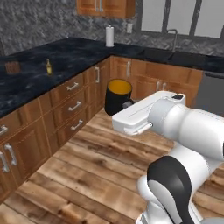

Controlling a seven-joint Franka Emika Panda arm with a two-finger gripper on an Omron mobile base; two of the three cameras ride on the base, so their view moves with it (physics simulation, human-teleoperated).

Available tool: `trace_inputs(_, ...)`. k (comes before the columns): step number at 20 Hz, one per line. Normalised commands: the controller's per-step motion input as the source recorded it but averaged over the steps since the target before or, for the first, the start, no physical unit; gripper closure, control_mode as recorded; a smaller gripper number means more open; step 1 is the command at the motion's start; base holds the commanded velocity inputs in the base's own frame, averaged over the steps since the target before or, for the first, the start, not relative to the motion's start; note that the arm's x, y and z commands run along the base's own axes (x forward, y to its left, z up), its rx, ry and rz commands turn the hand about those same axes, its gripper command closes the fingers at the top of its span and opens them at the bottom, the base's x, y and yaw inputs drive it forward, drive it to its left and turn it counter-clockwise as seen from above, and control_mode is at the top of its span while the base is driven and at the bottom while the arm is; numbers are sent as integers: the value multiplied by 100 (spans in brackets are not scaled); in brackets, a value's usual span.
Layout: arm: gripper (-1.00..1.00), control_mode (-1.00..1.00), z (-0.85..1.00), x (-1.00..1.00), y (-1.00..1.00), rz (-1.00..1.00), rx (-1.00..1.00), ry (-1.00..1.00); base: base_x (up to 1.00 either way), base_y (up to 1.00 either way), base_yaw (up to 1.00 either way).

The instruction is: Open the cabinet directly in front. Then move the beer and the mug to the dining counter with the jar on it.

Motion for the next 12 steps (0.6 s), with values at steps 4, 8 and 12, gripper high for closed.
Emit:
trace_inputs(4, 100, 100, 0, 0, 0, 0, 0, 0, 100, 0, 30)
trace_inputs(8, 100, 100, 0, 0, 0, 0, 0, 0, 100, -26, 17)
trace_inputs(12, 100, 100, 0, 0, 0, 0, 0, 0, 100, -28, 20)
